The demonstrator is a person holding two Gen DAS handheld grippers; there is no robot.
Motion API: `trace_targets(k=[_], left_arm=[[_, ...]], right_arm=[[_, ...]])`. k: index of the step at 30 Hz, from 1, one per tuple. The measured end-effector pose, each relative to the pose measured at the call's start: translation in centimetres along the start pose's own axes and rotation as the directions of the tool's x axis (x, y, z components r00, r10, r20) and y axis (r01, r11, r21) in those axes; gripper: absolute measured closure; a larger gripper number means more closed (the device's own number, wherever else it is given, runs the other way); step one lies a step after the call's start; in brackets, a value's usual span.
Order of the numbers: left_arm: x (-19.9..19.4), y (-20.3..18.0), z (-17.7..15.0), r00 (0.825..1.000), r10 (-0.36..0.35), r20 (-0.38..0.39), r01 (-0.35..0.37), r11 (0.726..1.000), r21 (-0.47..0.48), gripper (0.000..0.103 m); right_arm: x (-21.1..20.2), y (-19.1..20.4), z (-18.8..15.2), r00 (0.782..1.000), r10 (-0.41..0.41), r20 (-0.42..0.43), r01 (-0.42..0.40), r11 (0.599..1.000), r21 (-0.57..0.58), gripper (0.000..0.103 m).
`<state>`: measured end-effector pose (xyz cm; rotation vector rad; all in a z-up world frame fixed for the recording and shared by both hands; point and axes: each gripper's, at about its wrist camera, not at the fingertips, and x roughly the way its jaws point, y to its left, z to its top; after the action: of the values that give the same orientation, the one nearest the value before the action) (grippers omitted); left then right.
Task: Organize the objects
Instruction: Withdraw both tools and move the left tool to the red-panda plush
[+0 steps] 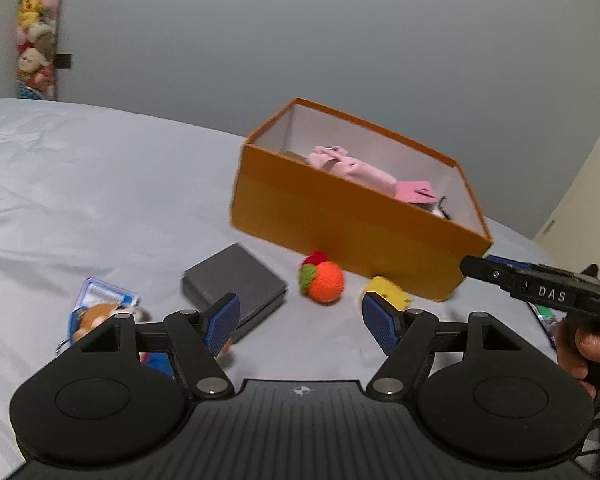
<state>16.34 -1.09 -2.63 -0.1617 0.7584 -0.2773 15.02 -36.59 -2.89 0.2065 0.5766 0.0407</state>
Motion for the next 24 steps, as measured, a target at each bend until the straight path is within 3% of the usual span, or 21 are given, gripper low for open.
trace_targets(k=[6,9,12,24], left_arm=[[-0.5,0.7,-2.6,0.998,0.054,0.040,-0.054,0.998,-0.009,0.021],[-0.1,0.8,-3.9,0.996,0.076,0.053,-0.076,0.997,0.004,0.021],[0.4,1.3,-4.9,0.995,0.087,0.048,-0.087,0.996,-0.003,0.021],[0.7,3.1,-6.2,0.990,0.130,0.046,-0.131,0.991,0.006,0.021]], right_arm=[[1.1,0.4,-3.5,0.999,-0.011,0.035,0.013,0.999,-0.039,0.044],[1.5,0.7,-4.5,0.999,-0.016,0.050,0.020,0.997,-0.078,0.038],[2.2,0.8,-5.0,0.998,-0.028,0.049,0.034,0.992,-0.118,0.032],[5.3,1.1,-6.2,1.000,-0.030,-0.006,0.029,0.994,-0.108,0.032]])
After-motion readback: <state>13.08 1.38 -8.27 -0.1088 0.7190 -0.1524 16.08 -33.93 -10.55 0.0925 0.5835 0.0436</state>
